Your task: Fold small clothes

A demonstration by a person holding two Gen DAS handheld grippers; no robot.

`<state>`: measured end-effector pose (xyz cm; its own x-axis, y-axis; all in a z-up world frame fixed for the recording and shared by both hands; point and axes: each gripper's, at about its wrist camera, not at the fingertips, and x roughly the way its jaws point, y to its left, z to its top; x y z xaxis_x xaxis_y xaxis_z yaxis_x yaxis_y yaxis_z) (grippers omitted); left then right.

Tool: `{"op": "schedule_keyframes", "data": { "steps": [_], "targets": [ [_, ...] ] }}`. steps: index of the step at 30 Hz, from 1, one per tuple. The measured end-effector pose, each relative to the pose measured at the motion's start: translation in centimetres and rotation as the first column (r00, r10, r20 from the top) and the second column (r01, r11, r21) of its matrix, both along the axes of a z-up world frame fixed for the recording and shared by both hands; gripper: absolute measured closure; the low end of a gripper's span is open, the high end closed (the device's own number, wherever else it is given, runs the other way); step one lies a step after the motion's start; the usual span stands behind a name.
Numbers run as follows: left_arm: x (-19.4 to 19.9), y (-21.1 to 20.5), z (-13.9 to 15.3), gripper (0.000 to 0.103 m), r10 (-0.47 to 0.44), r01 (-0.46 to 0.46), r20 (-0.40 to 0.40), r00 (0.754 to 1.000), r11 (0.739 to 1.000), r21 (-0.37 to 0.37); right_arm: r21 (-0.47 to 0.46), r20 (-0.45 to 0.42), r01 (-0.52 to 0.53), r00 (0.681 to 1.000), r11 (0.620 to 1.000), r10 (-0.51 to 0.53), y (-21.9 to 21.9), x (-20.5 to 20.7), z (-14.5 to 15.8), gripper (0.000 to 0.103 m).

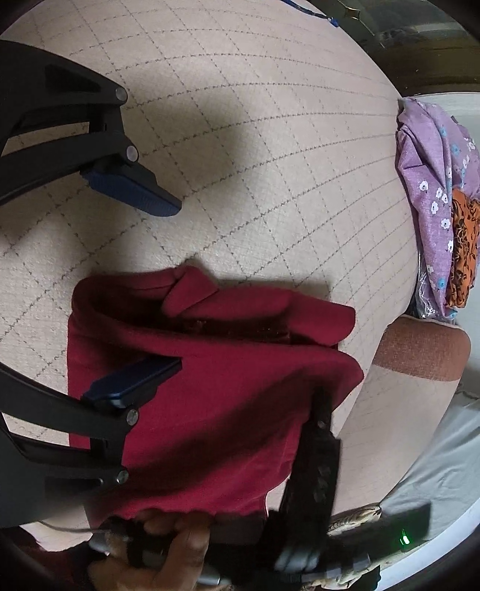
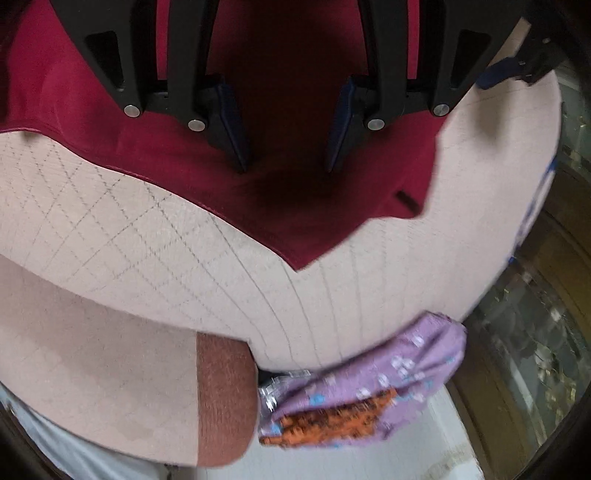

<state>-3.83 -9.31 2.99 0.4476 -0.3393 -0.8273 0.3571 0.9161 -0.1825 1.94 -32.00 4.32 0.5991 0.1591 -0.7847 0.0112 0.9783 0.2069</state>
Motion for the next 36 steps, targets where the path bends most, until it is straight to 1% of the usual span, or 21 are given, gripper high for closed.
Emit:
{"op": "schedule_keyframes", "data": {
  "steps": [5, 7, 9, 10, 11, 12, 14, 16, 18, 19, 20, 21, 23, 24, 25, 26, 27, 30, 31, 34, 36],
  "targets": [
    [-0.3, 0.6, 0.3, 0.025, 0.015, -0.015, -0.003, 1.000, 1.000, -0.009, -0.006, 0.029, -0.094, 0.995, 0.996, 0.094, 2.8, -0.9, 1.4, 0.057],
    [-0.1, 0.8, 0.2, 0.025, 0.024, -0.025, -0.020, 1.000, 1.000, -0.018, -0.046, 0.011, -0.132, 0.991, 0.990, 0.133, 4.7, -0.3, 0.6, 0.060],
    [0.2, 0.8, 0.2, 0.025, 0.026, -0.027, -0.030, 0.999, 0.999, -0.026, -0.093, -0.034, -0.130, 0.991, 0.987, 0.127, 5.8, 1.0, -1.0, 0.060],
    [0.3, 0.8, 0.2, 0.025, 0.025, -0.025, -0.028, 0.999, 0.999, -0.026, -0.091, -0.056, -0.125, 0.991, 0.988, 0.121, 6.1, 1.6, -1.9, 0.059],
    [0.4, 0.8, 0.2, 0.025, 0.023, -0.024, -0.030, 0.999, 0.999, -0.029, -0.082, -0.071, -0.117, 0.991, 0.990, 0.111, 6.1, 2.3, -2.5, 0.059],
    [0.4, 0.9, 0.2, 0.025, 0.023, -0.024, -0.036, 0.999, 0.999, -0.034, -0.054, -0.058, -0.099, 0.994, 0.994, 0.096, 5.6, 2.7, -2.7, 0.059],
    [0.5, 1.1, 0.2, 0.025, 0.023, -0.025, -0.044, 0.999, 0.999, -0.041, -0.010, -0.071, -0.056, 0.996, 0.998, 0.055, 4.4, 2.9, -2.2, 0.059],
    [0.5, 1.2, 0.2, 0.025, 0.025, -0.027, -0.050, 0.998, 0.999, -0.044, 0.038, -0.061, -0.030, 0.998, 0.999, 0.032, 3.4, 2.4, -1.2, 0.054],
    [0.6, 1.2, 0.2, 0.025, 0.027, -0.030, -0.054, 0.998, 0.998, -0.046, 0.068, -0.024, -0.065, 0.998, 0.996, 0.066, 3.4, 1.5, 0.2, 0.053],
    [0.6, 1.2, 0.2, 0.025, 0.027, -0.029, -0.054, 0.998, 0.999, -0.045, 0.055, -0.004, -0.102, 0.995, 0.993, 0.103, 3.9, 1.1, 0.9, 0.050],
    [0.5, 1.1, 0.2, 0.025, 0.026, -0.028, -0.049, 0.998, 0.999, -0.042, 0.038, 0.005, -0.139, 0.990, 0.989, 0.139, 4.7, 1.0, 1.4, 0.044],
    [0.4, 1.1, 0.3, 0.025, 0.024, -0.026, -0.044, 0.999, 0.999, -0.038, 0.015, 0.006, -0.193, 0.981, 0.981, 0.193, 5.9, 1.1, 1.7, 0.044],
    [0.4, 1.2, 0.2, 0.025, 0.024, -0.026, -0.047, 0.999, 0.999, -0.037, -0.047, -0.003, -0.248, 0.969, 0.968, 0.248, 7.7, 1.9, 1.4, 0.044],
    [0.4, 1.3, 0.1, 0.025, 0.026, -0.028, -0.054, 0.998, 0.999, -0.041, -0.081, -0.023, -0.265, 0.964, 0.961, 0.264, 8.4, 2.6, 1.0, 0.049],
    [0.5, 1.4, 0.1, 0.025, 0.028, -0.031, -0.061, 0.998, 0.998, -0.047, -0.123, -0.068, -0.287, 0.957, 0.950, 0.281, 9.3, 3.4, -0.1, 0.059],
    [0.5, 1.4, 0.1, 0.025, 0.029, -0.033, -0.066, 0.997, 0.998, -0.051, -0.149, -0.102, -0.302, 0.952, 0.942, 0.289, 9.6, 3.7, -0.8, 0.095],
    [0.5, 1.4, 0.1, 0.025, 0.028, -0.032, -0.067, 0.997, 0.998, -0.052, -0.151, -0.126, -0.321, 0.944, 0.935, 0.304, 9.8, 3.9, -1.3, 0.096],
    [0.6, 1.2, 0.2, 0.025, 0.023, -0.026, -0.064, 0.998, 0.998, -0.052, -0.182, -0.088, -0.320, 0.947, 0.930, 0.308, 9.7, 3.5, -0.8, 0.096],
    [0.8, 1.2, 0.2, 0.025, 0.025, -0.029, -0.064, 0.998, 0.998, -0.055, -0.193, -0.075, -0.290, 0.957, 0.937, 0.281, 9.3, 3.7, -0.7, 0.096],
    [0.9, 1.4, 0.0, 0.025, 0.030, -0.035, -0.075, 0.997, 0.997, -0.062, -0.149, -0.102, -0.244, 0.968, 0.958, 0.230, 8.7, 5.0, -2.5, 0.096],
    [0.8, 1.5, 0.0, 0.025, 0.030, -0.035, -0.076, 0.997, 0.997, -0.066, -0.126, -0.090, -0.230, 0.971, 0.965, 0.220, 8.8, 5.0, -2.5, 0.096]
  ]
}}
